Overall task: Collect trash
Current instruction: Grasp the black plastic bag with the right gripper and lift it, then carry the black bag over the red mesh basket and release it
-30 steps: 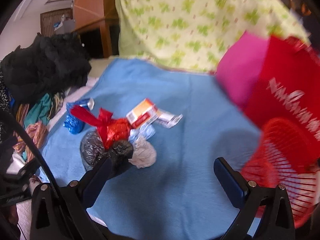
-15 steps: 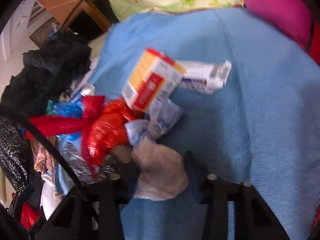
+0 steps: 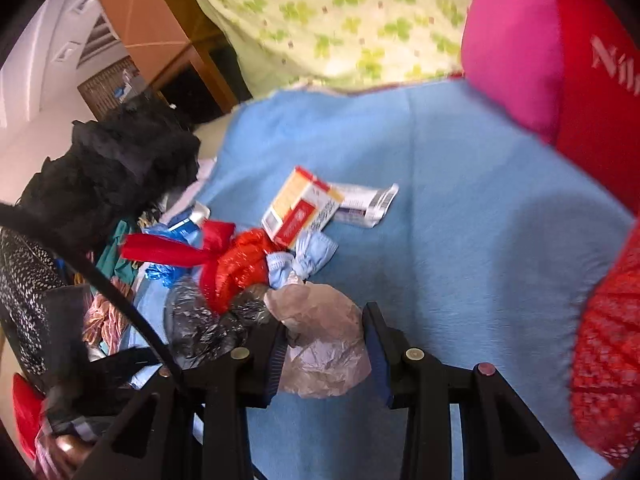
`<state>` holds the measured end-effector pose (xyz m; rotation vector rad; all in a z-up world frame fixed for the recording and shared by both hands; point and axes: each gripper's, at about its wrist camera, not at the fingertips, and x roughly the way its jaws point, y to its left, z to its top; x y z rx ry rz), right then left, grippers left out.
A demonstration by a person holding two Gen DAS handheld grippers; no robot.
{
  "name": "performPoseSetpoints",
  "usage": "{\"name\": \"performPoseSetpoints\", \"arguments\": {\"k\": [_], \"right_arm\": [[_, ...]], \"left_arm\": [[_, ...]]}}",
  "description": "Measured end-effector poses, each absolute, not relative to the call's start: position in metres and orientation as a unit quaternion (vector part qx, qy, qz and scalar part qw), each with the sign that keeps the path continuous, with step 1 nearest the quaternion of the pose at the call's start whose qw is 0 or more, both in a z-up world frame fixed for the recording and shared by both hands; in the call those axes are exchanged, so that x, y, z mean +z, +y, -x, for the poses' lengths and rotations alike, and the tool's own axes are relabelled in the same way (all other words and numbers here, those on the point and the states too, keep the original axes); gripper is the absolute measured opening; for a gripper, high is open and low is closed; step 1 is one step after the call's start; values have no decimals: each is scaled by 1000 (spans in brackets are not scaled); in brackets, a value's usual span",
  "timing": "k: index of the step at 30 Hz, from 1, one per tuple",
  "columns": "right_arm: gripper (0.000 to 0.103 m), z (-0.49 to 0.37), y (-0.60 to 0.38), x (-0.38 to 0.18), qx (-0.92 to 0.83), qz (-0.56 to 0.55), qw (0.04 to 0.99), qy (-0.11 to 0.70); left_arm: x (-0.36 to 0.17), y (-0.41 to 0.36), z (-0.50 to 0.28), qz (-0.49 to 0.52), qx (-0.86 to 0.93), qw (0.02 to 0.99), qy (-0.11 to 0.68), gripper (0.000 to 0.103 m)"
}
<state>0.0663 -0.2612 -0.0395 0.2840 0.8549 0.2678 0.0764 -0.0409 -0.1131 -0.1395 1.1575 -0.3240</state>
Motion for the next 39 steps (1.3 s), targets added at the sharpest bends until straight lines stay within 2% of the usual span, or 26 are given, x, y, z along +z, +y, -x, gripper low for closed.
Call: {"name": "performPoseSetpoints", "arguments": {"k": [5,19,30,36,39], "right_arm": [[39,-37,-267,-20,119,-113,907,389],[39,22,-297,35,110,-131,938,303],[39,90,-399,84,11,-198,961,193],[40,106,-472,68,-45,-278,943,179],[41,105,-494,52,-57,-304,932,188]], "left_arm": [[-114,-43,-64,68,-147,833,529,30],[-16,-59,4,16,-197,882,428,27],[69,-194,21,-60,-342,862,369,28],[74,-281,3,-90,-395,830,384,30],[62,-324,-11,-114,-402,818,395,34]]}}
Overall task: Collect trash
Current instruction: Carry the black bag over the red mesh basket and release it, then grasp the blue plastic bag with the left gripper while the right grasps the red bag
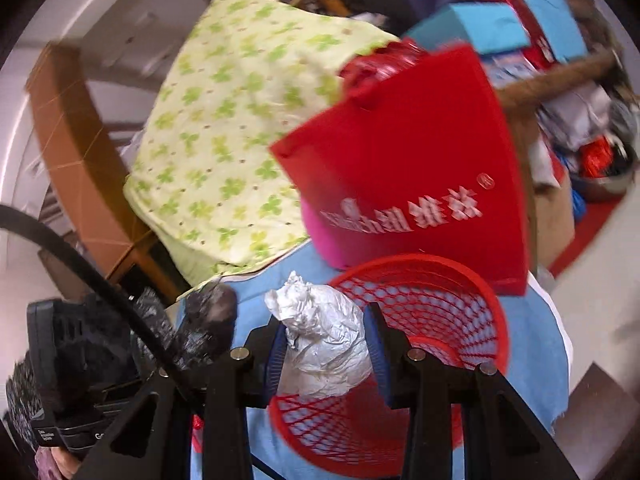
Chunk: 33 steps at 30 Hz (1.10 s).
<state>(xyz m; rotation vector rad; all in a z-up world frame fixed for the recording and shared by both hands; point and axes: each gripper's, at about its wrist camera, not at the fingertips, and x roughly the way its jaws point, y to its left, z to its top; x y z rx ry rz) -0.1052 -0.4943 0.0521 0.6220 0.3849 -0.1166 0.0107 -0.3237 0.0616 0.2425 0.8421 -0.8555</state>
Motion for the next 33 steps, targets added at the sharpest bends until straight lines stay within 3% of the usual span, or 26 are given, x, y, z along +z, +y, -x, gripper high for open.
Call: {"name": "performPoseSetpoints", "arguments": {"k": [3,5,6,13,21,33], "right_arm": [[45,101,-501,35,-74,-313,925,204],[66,101,-508,27,-79,-328,918,210],[67,103,-512,24,-80,-335,915,210],[67,116,-496,36,-72,-313,928,186],[67,102,-409,75,14,-229,958,170],[67,3,-234,35,163,-139,917,336]], "left_arm": [[49,-342,-20,-116,-401,808,416,46],[45,-345,-20,-123,-396,810,414,58],[47,-339,-16,-128,-394,814,407,58],[50,-254,2,-112,-356,848,377,62],[8,-100,-2,-72,-213,887,404,63],[-21,93,-37,17,-14,910,414,63]]}}
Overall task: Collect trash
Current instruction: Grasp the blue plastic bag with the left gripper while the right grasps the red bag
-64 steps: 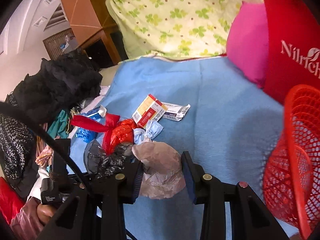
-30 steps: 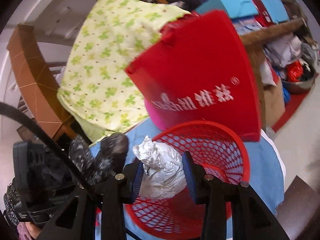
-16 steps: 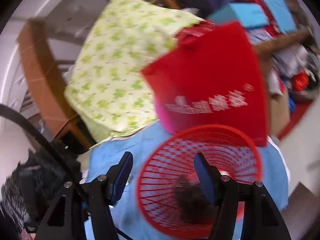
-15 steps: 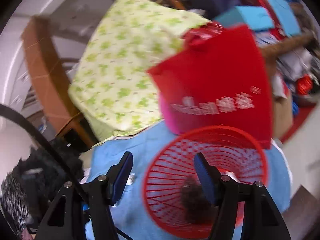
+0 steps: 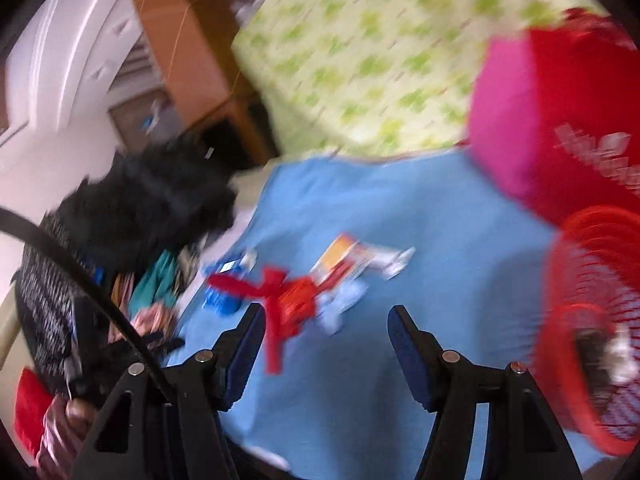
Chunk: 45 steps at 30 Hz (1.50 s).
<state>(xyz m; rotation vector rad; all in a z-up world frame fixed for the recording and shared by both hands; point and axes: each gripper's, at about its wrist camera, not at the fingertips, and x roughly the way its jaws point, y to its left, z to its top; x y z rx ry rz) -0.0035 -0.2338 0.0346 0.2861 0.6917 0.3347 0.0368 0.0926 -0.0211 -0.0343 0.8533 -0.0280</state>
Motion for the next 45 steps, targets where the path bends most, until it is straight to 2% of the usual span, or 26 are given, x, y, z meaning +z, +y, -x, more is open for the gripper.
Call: {"name": "performPoseSetpoints", "arguments": {"k": [8,13,21,27,28,29,37,45], "right_arm": [[67,-66,-165,-23,205,-165,864,429],[67,-108,-162,-55,192,-244,828,467],[68,-164,-169,-98,149,-349,774,507],[65,-196,-150,-126,125,-363,766,516],[49,-198,-147,-128,124,-357,769,516],[40,-199,-142,-130,122,-341,773,521],[39,-156,-154,-118,156,-301,800,495],[39,-91,-192,-77,191,-242,836,454]], "left_arm": [[-47,138,-67,73,7,898,433,63],[-52,138,-98,98,-11,895,435,63],[-64,135,-160,118,-9,887,446,63],[-83,131,-194,117,-18,877,465,62],[-88,132,-197,126,-26,874,470,60],[-92,132,-199,138,-36,869,473,53],[-86,122,-181,114,-32,877,466,46],[-57,109,-127,94,-25,892,442,45]]}}
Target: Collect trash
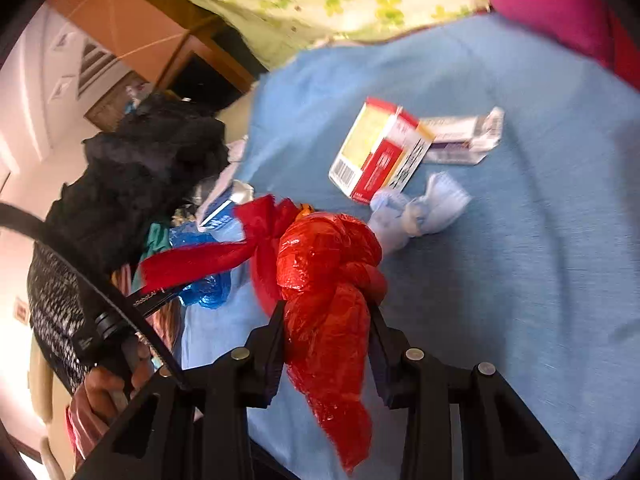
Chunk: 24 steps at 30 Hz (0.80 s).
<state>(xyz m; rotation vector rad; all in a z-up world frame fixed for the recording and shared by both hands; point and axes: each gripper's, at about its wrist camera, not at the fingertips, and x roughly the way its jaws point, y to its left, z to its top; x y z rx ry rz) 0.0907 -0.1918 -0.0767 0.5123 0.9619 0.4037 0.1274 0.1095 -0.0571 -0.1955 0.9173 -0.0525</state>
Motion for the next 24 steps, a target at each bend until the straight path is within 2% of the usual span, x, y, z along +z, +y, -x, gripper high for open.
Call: {"name": "performPoseSetpoints", "arguments": {"k": [12,24], "right_arm": [[39,-20,-241,-26,155,-180,888,393],[39,30,-268,21,132,-170,918,334]], "left_arm": [[20,20,-38,33,-97,921,377,46],[50,-39,10,-19,-149,924,352,46]]}}
